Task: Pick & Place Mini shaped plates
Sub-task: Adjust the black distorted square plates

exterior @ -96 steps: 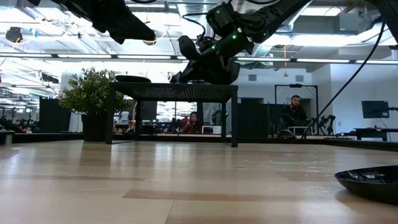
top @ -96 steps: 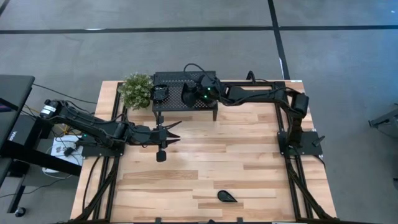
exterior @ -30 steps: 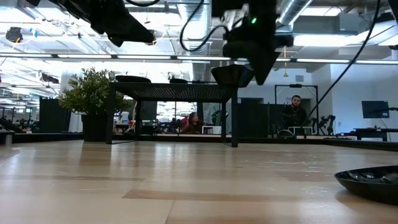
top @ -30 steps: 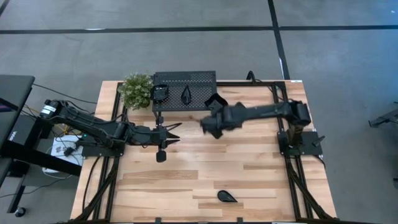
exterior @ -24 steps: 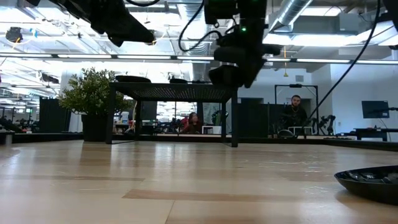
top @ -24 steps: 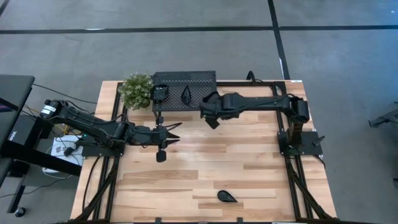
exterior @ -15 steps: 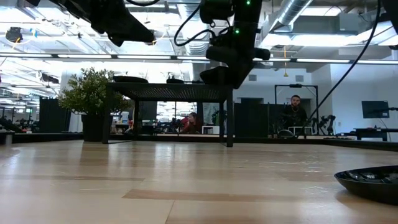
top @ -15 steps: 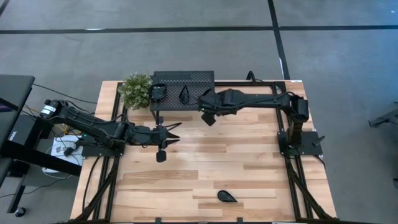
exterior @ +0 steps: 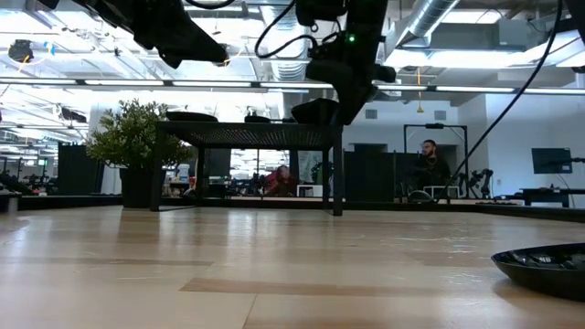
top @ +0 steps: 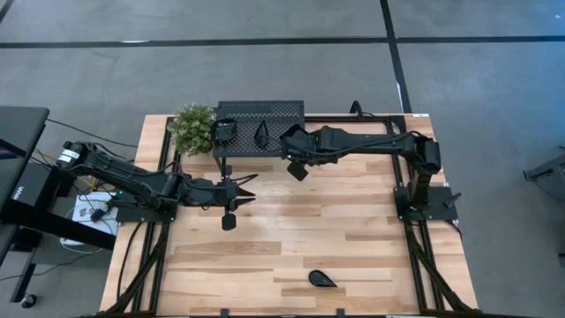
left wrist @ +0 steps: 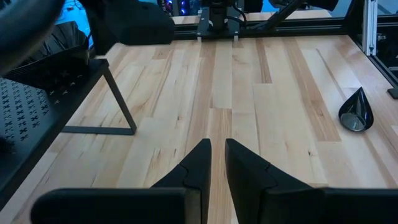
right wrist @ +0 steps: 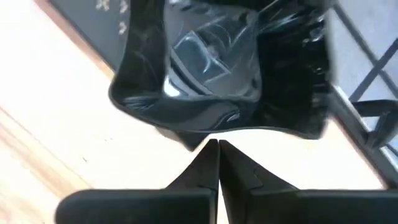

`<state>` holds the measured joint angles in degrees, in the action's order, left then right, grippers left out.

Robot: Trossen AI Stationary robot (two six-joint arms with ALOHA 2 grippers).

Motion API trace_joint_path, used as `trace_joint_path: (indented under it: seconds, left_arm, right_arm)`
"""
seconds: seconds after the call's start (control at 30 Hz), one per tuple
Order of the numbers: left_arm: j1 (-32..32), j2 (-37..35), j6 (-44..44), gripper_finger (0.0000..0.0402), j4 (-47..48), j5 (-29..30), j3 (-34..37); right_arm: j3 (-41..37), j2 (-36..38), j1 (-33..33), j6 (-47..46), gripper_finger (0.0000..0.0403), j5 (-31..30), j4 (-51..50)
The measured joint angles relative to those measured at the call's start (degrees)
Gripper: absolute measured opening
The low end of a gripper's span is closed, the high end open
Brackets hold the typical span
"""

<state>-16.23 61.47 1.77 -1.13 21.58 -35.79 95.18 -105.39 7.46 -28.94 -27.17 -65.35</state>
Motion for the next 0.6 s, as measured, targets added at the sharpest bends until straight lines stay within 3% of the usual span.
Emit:
trace_joint_path:
  seconds: [0.13,0.6]
  left_arm:
    - [0.0,0.0,0.0,0.0049,0.0,0.0,0.0]
    - [0.0,0.0,0.0,0.0049,0.0,0.0,0.0]
  right_arm:
    - [0.0,0.6,0.4,0.7,0.0,-3.7,1.0]
    - [0.0,0.3,2.3,8.4,0.0,-2.5,8.7]
